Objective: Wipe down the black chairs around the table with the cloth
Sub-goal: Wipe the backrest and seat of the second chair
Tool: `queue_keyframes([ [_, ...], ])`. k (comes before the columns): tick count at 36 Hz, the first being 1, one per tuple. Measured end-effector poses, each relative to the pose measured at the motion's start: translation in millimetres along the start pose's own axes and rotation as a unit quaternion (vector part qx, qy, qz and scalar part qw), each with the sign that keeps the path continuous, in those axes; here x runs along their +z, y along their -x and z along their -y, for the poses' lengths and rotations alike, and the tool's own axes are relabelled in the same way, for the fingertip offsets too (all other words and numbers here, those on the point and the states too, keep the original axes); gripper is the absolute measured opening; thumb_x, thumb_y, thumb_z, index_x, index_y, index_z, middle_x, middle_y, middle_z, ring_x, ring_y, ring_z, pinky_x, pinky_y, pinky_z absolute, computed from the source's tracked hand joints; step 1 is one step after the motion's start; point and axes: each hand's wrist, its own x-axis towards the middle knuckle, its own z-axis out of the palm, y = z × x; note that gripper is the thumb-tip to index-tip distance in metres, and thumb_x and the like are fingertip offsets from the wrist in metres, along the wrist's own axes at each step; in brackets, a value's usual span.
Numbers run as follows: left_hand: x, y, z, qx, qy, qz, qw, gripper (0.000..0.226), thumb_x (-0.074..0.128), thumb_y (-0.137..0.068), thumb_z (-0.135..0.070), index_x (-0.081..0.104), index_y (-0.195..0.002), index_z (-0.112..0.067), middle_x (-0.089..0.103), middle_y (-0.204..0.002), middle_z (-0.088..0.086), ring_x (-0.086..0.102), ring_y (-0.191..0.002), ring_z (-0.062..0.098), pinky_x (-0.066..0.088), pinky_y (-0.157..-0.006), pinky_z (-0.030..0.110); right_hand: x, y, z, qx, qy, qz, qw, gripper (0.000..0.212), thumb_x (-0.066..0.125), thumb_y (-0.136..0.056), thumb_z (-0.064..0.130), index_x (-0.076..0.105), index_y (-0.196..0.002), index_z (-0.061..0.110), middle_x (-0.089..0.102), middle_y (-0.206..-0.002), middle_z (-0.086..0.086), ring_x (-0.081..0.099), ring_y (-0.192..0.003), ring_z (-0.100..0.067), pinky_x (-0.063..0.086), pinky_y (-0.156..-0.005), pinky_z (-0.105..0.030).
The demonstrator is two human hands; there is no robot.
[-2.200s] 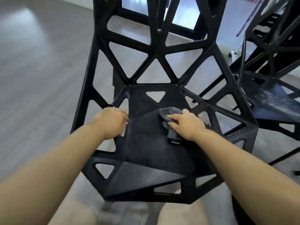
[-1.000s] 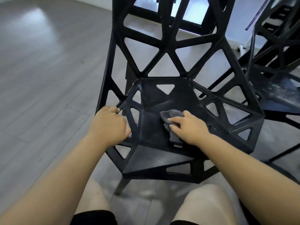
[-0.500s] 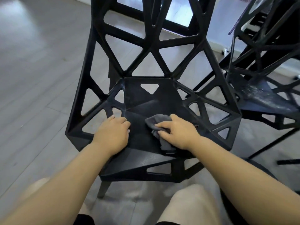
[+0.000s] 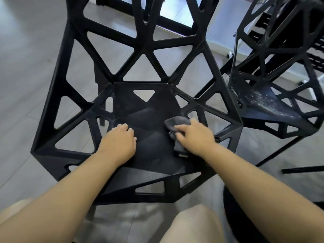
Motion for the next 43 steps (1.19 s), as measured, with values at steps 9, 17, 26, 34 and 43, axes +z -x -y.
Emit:
queue_keyframes([
  [9,0,-19,-27,-0.032,-0.121,0.019,0.992,0.036,0.029,-0.099,-0.038,0.05,-0.113,-0.012,0.049,-0.113,0.008,0.051,-0.098,0.024,0.033,-0.065,0.029,-16,-60,-60,0.19,0.137,-0.077,0.969,0.033,0.037,-0.099,0.033,0.052,-0.122,0.015,0.038,-0.13,-0.018,0.044,-0.113,-0.038,0.037,-0.089,-0.044],
  [17,5,-20,-32,-0.041,-0.105,-0.02,0.993,0.027,0.043,-0.092,-0.037,0.054,-0.093,-0.012,0.052,-0.095,0.008,0.052,-0.08,0.026,0.028,-0.055,0.03,3,-64,2,0.051,0.088,-0.038,0.994,0.033,0.044,-0.092,0.031,0.061,-0.115,0.017,0.043,-0.122,-0.011,0.047,-0.11,-0.033,0.036,-0.084,-0.042],
  [26,13,-25,-30,-0.024,-0.075,-0.061,0.995,0.032,0.078,-0.061,-0.025,0.053,-0.06,-0.005,0.048,-0.064,0.014,0.044,-0.049,0.027,0.021,-0.046,0.026,-9,-98,-39,0.137,0.124,-0.077,0.98,0.031,0.04,-0.094,0.028,0.054,-0.119,0.017,0.042,-0.122,-0.013,0.047,-0.109,-0.034,0.038,-0.083,-0.042],
  [34,10,-24,-33,-0.024,-0.077,-0.037,0.996,0.026,0.053,-0.087,-0.032,0.055,-0.085,-0.007,0.051,-0.089,0.013,0.05,-0.073,0.028,0.029,-0.054,0.031,-4,-92,-13,0.054,0.086,0.02,0.995,0.034,0.042,-0.093,0.03,0.056,-0.122,0.019,0.041,-0.125,-0.013,0.051,-0.11,-0.035,0.037,-0.082,-0.039],
  [43,9,-27,-37,-0.048,-0.094,-0.015,0.994,0.03,0.036,-0.094,-0.034,0.051,-0.099,-0.008,0.046,-0.105,0.011,0.05,-0.089,0.03,0.031,-0.064,0.033,-24,-54,-84,0.156,0.116,-0.044,0.98,0.039,0.036,-0.098,0.035,0.05,-0.134,0.026,0.04,-0.129,-0.016,0.048,-0.112,-0.037,0.039,-0.088,-0.042],
])
